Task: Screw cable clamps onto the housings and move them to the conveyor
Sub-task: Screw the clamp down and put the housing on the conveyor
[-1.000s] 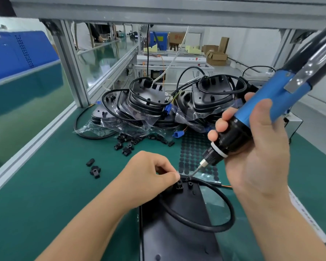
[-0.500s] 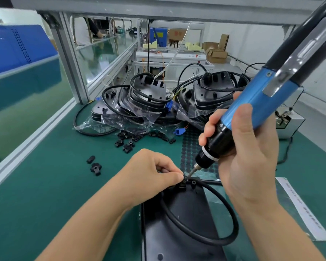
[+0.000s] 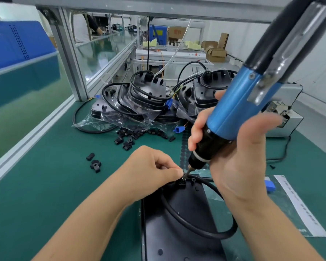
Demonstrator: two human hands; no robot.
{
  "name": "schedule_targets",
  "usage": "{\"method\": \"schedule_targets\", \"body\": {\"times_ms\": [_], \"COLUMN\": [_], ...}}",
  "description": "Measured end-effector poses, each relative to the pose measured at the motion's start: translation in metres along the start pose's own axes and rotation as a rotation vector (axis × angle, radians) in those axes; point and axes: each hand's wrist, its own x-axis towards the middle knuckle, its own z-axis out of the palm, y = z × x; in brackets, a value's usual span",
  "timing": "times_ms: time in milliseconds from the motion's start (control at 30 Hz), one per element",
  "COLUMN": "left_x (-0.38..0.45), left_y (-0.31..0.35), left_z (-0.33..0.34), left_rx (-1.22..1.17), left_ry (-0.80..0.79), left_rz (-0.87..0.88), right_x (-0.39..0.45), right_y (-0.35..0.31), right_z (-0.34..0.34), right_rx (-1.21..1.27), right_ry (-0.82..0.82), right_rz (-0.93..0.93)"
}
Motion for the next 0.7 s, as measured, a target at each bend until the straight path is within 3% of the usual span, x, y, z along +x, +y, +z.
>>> {"method": "schedule_targets", "body": {"times_ms": [367,700], "left_x": [0.001,0.002], "left_y": [0.0,0.001], "left_z": [0.0,0.002], "left_rx": [0.016,0.02], "left_ry": [0.009,0.024], "left_rz": [-0.015,-0.018], "right_x": [0.011,0.015], "right_y": [0.001,0.005], "right_z": [0.008,0.006], "right_rx": [-0.046,0.054], "right_ry": [0.03,-0.072], "right_rz": [0.044,0.094]}}
